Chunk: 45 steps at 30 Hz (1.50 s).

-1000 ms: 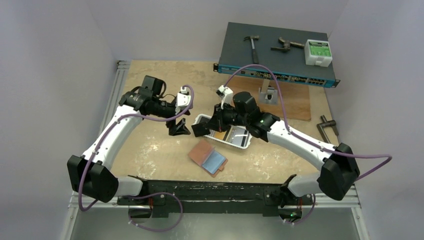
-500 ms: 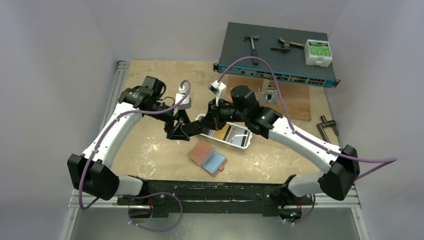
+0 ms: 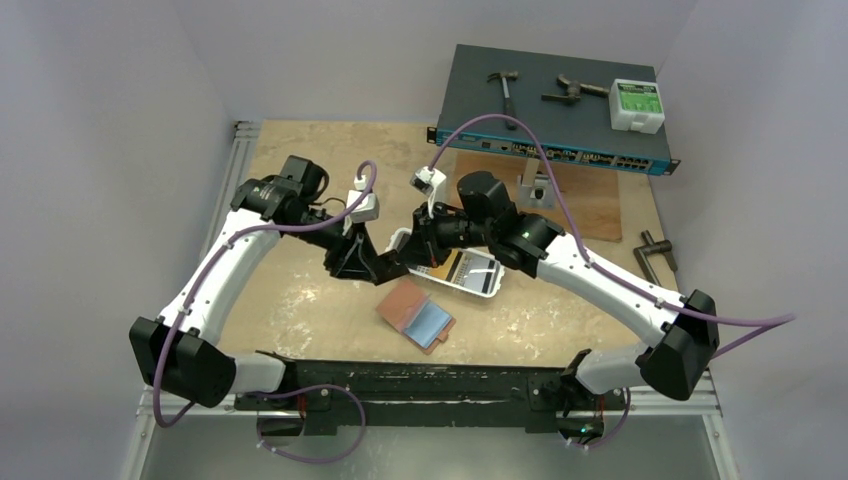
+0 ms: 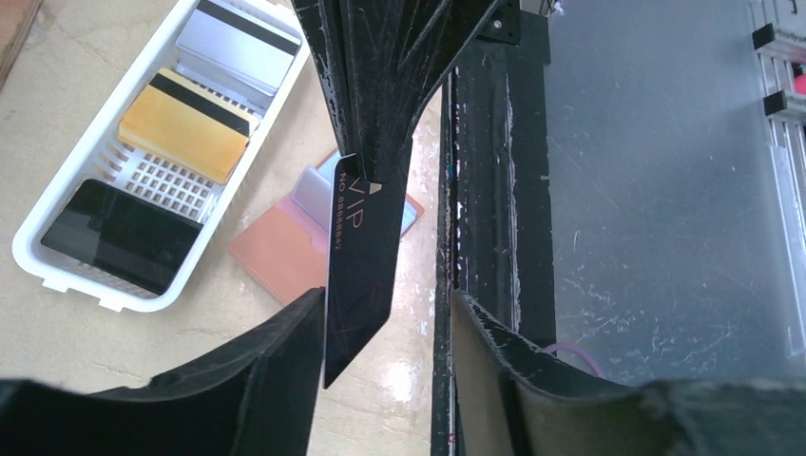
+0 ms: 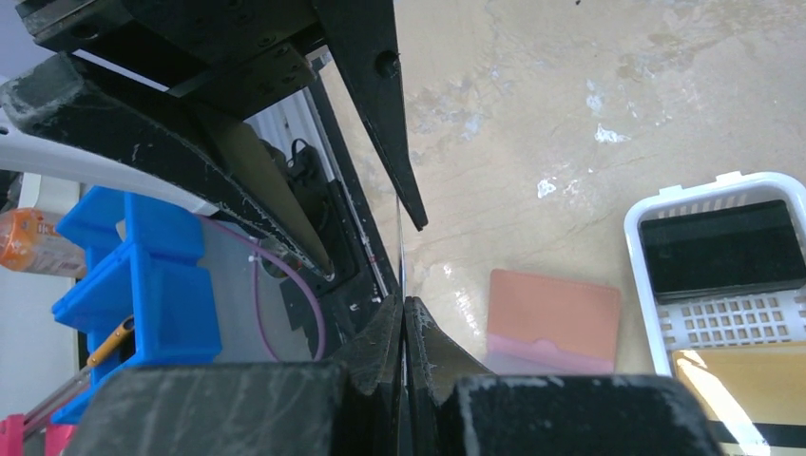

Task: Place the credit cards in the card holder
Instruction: Pick up the credit card from the storage box.

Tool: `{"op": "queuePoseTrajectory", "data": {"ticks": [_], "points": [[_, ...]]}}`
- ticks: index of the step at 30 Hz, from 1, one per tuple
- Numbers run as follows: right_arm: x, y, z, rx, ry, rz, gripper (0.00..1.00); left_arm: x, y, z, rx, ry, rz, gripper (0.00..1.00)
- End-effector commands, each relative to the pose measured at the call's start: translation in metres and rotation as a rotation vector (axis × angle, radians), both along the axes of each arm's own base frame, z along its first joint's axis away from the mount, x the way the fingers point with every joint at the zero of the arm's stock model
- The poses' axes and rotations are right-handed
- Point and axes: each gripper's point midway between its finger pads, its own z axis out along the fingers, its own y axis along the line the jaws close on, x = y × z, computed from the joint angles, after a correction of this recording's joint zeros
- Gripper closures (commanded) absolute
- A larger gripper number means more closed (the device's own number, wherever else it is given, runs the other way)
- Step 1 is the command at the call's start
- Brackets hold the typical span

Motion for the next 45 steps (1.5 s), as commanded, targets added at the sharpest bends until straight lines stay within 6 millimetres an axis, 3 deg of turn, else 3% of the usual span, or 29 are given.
{"op": "queuePoseTrajectory", "data": {"ticks": [1, 3, 7, 10, 12, 14, 20, 24, 27, 33, 38, 42, 45], "points": [[-0.005, 0.007, 0.027, 0.039, -0.061, 0.050, 1.00, -0.010, -0.002, 0.009, -0.044, 0.004, -0.026, 0.54], [-0.005, 0.009, 0.031, 0.047, -0.070, 0.051, 1.00, -0.011, -0.003, 0.008, -0.051, 0.017, -0.029, 0.57], [-0.007, 0.015, 0.041, 0.066, -0.088, 0.065, 1.00, -0.013, -0.004, 0.006, -0.058, 0.046, -0.026, 0.72], [-0.012, 0.020, 0.046, 0.079, -0.099, 0.082, 1.00, -0.013, -0.005, 0.006, -0.065, 0.065, -0.017, 0.96], [-0.012, 0.023, 0.046, 0.083, -0.099, 0.083, 1.00, -0.014, -0.006, 0.008, -0.078, 0.074, -0.002, 1.00], [-0.009, 0.025, 0.046, 0.088, -0.098, 0.065, 0.90, -0.015, -0.008, 0.011, -0.099, 0.087, 0.023, 1.00], [0.009, 0.021, 0.048, 0.100, -0.061, -0.071, 0.36, -0.028, -0.011, 0.033, -0.171, 0.196, 0.076, 1.00], [0.028, 0.008, 0.049, 0.074, 0.023, -0.193, 0.21, -0.027, -0.005, 0.040, -0.195, 0.322, 0.137, 1.00], [0.039, -0.006, 0.047, 0.065, 0.094, -0.285, 0.02, -0.020, 0.002, 0.045, -0.193, 0.316, 0.166, 1.00], [0.060, -0.028, 0.038, 0.092, 0.158, -0.470, 0.01, -0.004, 0.000, 0.046, -0.230, 0.270, 0.199, 1.00], [0.063, -0.037, 0.038, 0.181, 0.173, -0.552, 0.01, -0.010, 0.002, 0.041, -0.258, 0.264, 0.213, 1.00], [0.055, -0.038, 0.057, 0.286, 0.148, -0.523, 0.01, -0.011, 0.000, 0.037, -0.279, 0.276, 0.209, 1.00], [0.044, -0.043, 0.057, 0.294, 0.121, -0.510, 0.01, -0.007, 0.001, 0.030, -0.265, 0.274, 0.224, 1.00]]}}
